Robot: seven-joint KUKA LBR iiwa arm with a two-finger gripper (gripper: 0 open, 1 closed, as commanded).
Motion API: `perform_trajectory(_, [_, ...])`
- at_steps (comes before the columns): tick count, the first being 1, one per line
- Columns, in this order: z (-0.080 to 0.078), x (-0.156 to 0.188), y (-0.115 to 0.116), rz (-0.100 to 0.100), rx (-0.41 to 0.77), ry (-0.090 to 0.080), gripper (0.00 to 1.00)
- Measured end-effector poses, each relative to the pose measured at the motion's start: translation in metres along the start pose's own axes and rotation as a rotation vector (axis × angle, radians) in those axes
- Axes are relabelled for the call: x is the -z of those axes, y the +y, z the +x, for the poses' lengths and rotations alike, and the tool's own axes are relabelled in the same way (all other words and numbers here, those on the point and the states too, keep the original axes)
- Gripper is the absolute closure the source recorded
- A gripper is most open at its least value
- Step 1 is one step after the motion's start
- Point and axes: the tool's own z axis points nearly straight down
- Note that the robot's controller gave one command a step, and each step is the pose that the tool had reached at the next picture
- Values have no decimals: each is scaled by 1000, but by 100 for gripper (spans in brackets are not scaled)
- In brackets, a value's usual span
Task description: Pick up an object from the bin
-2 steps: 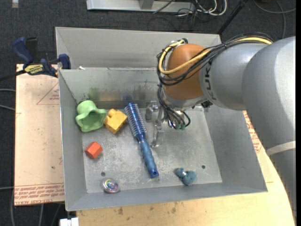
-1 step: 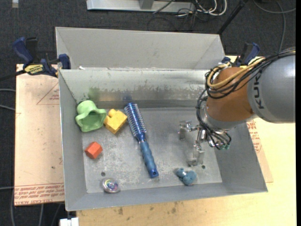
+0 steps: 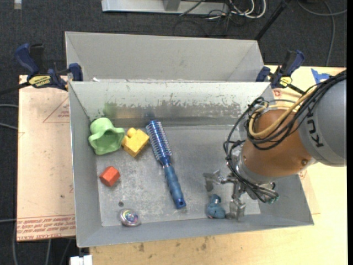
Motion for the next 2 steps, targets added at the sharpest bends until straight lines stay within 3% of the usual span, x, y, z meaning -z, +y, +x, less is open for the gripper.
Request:
perform_trajectory(1, [-14, -13, 22, -2, 470, -1, 0])
perform_trajectory(2, [-10, -15, 23, -8, 467, 9, 100])
